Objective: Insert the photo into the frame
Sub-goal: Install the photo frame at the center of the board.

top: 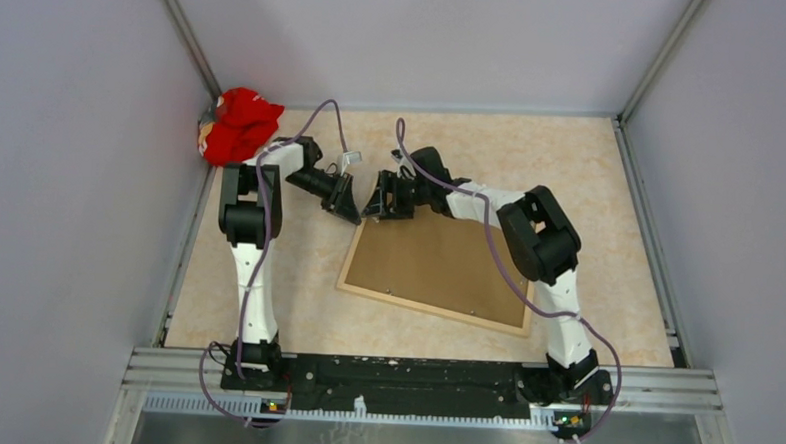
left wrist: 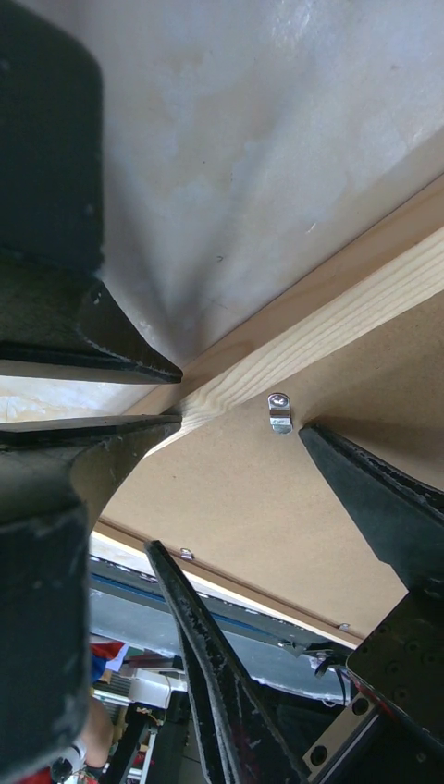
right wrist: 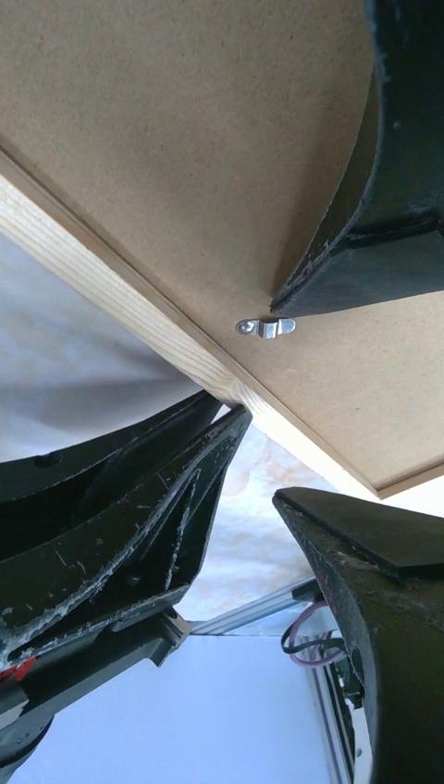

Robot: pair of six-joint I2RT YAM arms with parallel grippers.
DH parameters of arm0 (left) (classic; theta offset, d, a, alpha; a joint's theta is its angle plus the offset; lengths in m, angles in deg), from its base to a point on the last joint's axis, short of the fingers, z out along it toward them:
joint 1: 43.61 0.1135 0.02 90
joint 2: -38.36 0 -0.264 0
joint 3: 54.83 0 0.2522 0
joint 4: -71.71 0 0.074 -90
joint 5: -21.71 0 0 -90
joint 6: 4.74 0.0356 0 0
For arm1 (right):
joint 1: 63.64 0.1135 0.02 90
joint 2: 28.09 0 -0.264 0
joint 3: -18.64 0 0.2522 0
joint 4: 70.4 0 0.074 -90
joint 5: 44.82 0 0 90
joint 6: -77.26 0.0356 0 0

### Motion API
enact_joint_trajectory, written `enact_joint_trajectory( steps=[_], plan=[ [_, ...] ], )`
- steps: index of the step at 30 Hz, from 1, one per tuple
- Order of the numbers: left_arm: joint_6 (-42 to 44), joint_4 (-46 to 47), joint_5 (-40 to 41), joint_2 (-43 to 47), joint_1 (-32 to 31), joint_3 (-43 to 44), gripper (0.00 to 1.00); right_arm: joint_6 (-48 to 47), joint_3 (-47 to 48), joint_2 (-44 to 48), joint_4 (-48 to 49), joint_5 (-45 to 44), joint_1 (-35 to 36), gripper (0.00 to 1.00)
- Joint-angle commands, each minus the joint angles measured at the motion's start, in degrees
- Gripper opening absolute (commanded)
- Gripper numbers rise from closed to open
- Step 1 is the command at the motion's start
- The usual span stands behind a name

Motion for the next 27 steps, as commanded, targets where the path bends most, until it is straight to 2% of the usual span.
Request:
enact_joint_trajectory(
  steps=[1,18,27],
  plan=[
    [1.57,1.10,3.70,0.92,-0.68,-1.36,0.24,0.60,1.28,-1.82,1.16,0.87,1.49,0.68],
    [1.64,1.10,3.99,1.20,-0.69,-1.47,0.23,3.57,1.33,-2.65,2.91,2.07,2.36,0.66],
    [1.81,1.02,4.25,1.28,-0.69,-1.47,0.23,5.05,0.32,-3.11,4.45,-0.10,2.55,0.65]
  ],
)
